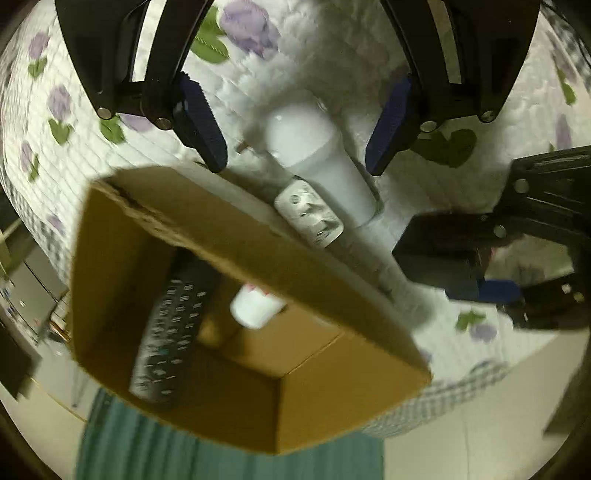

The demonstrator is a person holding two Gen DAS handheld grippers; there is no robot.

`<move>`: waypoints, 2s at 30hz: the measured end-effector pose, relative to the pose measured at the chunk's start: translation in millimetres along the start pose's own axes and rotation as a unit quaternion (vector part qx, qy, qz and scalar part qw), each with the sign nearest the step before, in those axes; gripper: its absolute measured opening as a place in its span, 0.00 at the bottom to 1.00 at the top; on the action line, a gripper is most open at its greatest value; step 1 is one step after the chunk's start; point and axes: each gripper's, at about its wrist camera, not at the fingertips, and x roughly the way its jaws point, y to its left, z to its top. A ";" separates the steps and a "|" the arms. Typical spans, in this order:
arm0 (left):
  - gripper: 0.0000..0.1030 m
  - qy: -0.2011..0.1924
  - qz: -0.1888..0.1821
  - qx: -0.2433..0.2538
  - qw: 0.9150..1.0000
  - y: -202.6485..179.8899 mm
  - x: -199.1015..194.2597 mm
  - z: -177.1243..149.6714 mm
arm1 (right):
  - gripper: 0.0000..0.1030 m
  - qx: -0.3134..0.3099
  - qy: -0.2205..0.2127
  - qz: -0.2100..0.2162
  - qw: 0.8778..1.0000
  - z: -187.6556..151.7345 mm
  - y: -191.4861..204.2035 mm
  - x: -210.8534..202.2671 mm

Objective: Organize rigid objects
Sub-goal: 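Grasp the black charger with left tool while right tool grasps the white lamp device, then carry both items into the box and open both tools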

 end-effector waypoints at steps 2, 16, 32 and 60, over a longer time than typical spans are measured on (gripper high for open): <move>0.42 0.000 0.000 -0.001 1.000 0.3 1.1 1.3 | 0.64 -0.017 0.009 -0.008 1.000 0.0 5.3 9.5; 0.42 -0.017 0.000 -0.012 1.000 -4.5 -21.5 2.9 | 0.50 -0.061 0.017 -0.061 0.996 -7.4 28.2 14.8; 0.42 -0.075 0.001 -0.021 0.997 -13.5 -91.4 10.0 | 0.44 0.040 -0.080 -0.096 0.991 -8.2 23.1 -110.9; 0.42 -0.127 0.041 -0.006 0.991 13.7 -34.3 146.9 | 0.44 0.115 -0.192 -0.106 0.969 96.2 -74.3 -137.4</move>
